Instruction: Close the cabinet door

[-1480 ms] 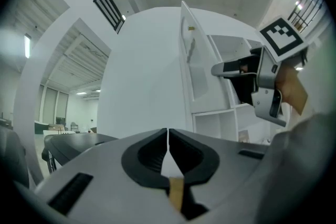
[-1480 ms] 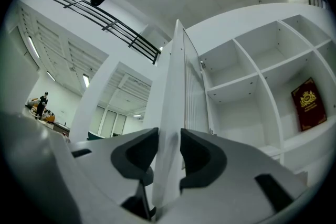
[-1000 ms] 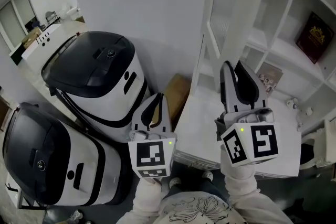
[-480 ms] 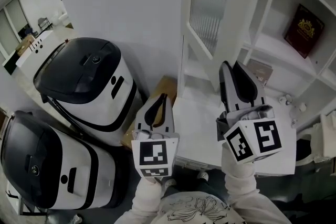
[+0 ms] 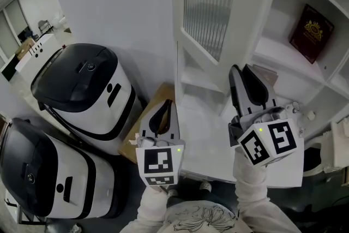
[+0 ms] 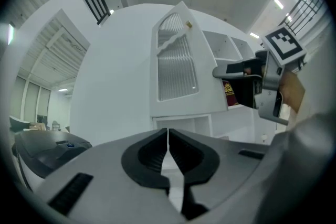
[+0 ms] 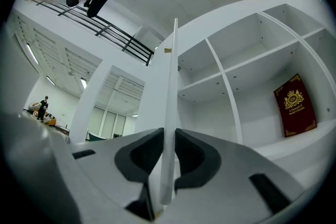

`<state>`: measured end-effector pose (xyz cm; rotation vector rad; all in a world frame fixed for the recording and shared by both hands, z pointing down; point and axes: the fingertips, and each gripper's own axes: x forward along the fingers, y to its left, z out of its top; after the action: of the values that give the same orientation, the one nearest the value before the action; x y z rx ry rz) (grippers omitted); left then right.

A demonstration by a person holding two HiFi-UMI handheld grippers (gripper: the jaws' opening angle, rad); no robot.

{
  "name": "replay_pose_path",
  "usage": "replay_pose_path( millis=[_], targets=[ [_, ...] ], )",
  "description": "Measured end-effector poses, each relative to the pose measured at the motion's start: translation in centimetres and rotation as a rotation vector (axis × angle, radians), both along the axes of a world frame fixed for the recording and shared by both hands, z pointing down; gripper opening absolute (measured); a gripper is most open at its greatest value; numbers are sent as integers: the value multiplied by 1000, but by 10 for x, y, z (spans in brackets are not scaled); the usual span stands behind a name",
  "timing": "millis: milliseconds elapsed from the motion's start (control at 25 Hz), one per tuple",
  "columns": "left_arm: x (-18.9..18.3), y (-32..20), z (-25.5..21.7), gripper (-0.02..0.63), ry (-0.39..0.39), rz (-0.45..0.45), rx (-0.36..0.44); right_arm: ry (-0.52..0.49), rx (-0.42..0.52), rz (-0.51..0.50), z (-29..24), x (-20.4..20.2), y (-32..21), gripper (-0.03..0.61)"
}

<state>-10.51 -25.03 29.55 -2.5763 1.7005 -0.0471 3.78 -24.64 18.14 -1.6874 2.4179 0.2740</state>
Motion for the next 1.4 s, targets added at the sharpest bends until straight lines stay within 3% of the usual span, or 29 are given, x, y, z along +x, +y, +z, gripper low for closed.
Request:
replay_pose_path(
  millis=[600, 1400],
  targets=[
    [67, -30, 0, 11, -6, -16, 8, -28, 4, -73, 2, 63, -34, 72],
    [116, -61, 4, 11, -27, -61, 1, -57, 17, -112, 3, 109, -74, 81]
  ],
)
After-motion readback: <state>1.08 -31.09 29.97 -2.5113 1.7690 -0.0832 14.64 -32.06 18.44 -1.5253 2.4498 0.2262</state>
